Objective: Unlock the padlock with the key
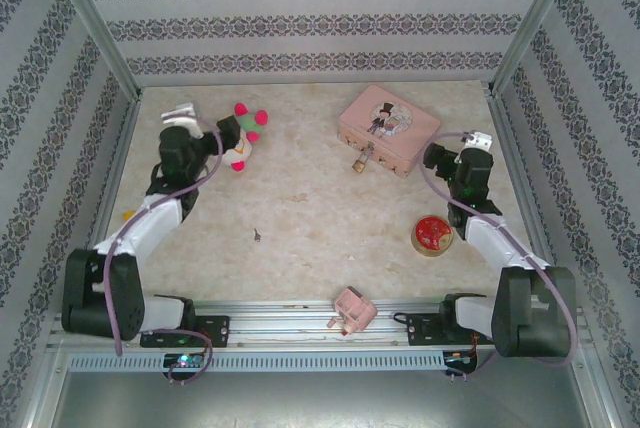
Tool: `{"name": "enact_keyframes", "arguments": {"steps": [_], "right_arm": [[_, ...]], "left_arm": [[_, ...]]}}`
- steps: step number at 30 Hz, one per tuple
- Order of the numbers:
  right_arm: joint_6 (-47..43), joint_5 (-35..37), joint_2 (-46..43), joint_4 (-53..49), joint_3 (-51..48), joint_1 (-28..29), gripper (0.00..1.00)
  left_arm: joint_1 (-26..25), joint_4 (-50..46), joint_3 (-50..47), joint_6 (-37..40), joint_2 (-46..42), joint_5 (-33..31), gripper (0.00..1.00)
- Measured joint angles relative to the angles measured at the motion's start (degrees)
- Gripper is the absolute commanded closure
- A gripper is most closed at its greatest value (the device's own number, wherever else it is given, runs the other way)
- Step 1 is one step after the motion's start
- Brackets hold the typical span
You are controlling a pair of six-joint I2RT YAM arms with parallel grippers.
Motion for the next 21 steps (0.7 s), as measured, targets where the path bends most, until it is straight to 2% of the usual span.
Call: {"name": "enact_keyframes", "arguments": {"steps": [6,13,21], "right_arm": [[8.2,-1.0,3.3,-15.0,8.2,0.0,0.02],[13.2,-4.4,8.8,-24.8,16.8,-0.2,0.02],[15.1,-7.1,17.4,-31.0,24.9,-1.3,0.02]], "left_arm": [[-9.1,-3.7,17.5,-4.0,18.2,1.7,0.01],[-14.4,-10.1,38.5,-5.4,36.7,3.8,0.01],[-18.1,-17.2,56.2,-6.3,48.6,6.5,0.01]]}}
